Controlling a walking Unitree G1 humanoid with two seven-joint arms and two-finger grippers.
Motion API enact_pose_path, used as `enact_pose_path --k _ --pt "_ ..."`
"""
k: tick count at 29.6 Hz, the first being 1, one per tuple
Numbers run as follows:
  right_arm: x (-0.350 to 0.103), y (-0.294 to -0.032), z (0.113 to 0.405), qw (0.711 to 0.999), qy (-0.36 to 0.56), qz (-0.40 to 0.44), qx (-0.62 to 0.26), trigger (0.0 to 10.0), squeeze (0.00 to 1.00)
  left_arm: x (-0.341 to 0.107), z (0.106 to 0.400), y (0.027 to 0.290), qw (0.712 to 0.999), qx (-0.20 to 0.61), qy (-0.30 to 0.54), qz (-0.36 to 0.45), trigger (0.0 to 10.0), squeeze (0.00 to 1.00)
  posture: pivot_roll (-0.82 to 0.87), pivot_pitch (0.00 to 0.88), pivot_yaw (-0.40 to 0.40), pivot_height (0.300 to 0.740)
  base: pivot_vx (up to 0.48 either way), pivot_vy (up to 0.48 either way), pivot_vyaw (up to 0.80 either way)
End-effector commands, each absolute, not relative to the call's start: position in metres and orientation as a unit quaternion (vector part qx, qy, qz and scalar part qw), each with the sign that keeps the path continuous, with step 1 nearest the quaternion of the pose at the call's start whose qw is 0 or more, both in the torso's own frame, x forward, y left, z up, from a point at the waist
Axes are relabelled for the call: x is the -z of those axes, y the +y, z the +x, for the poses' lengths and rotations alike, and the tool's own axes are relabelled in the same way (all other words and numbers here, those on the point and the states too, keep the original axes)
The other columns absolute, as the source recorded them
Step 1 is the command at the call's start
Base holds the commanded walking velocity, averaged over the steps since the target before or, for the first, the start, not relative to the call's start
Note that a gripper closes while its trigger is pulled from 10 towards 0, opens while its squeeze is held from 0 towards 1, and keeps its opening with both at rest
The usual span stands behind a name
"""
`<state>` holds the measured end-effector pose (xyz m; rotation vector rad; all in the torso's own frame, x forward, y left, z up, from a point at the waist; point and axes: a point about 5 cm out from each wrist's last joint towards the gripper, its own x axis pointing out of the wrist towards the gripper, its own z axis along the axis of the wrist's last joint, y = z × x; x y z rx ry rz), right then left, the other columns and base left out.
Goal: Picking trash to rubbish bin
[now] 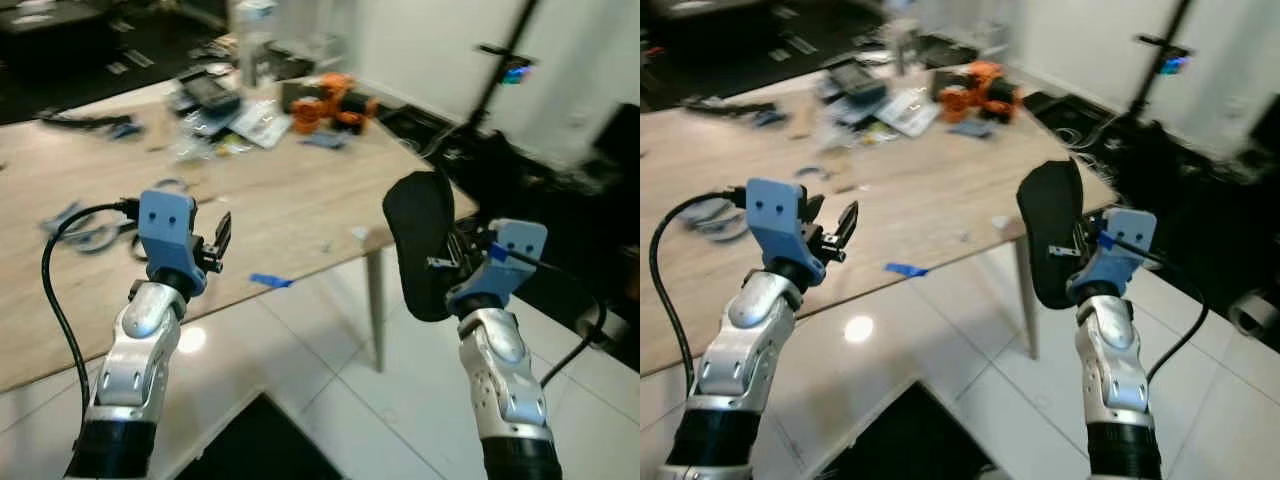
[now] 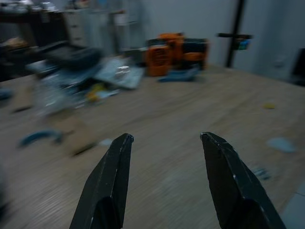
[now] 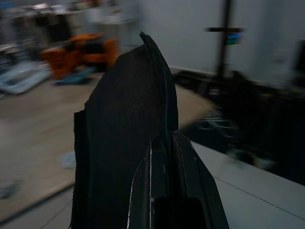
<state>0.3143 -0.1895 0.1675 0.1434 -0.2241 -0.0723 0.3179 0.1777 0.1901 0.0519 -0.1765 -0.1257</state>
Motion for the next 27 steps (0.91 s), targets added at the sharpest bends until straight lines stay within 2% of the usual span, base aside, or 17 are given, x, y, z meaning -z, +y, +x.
enact_pose_path --k 1,27 --pt "-0.164 -0.187 0.312 0.990 -0.113 0.075 0.035 10.0 0.00 -0.185 0.318 0.184 0.996 0.047 -0.077 0.027 10.0 0.00 -0.02 0.105 0.008 0.740 0.000 0.000 -0.80" --pt "-0.143 -0.169 0.306 0.991 -0.080 0.102 0.026 10.0 0.00 -0.184 0.321 0.180 0.995 0.049 -0.074 0.035 10.0 0.00 0.00 0.128 0.025 0.740 0.000 0.000 -0.80"
